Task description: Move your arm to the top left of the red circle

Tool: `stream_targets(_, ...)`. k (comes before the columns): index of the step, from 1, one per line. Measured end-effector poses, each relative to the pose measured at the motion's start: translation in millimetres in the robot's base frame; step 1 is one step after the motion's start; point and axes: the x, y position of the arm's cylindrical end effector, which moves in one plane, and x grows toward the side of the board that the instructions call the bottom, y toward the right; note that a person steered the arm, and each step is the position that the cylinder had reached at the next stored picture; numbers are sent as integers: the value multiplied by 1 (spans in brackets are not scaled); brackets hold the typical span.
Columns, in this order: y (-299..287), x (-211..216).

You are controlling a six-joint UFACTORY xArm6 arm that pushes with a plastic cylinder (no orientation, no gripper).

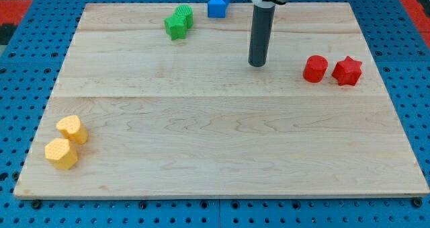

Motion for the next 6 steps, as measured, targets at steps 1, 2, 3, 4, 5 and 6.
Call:
stream_targets(1, 15, 0)
stream_targets(2, 23, 0)
stream_targets(3, 25, 0)
stream_targets(4, 27, 0)
stream_targets(5, 28, 0)
stream_targets(6, 28, 0)
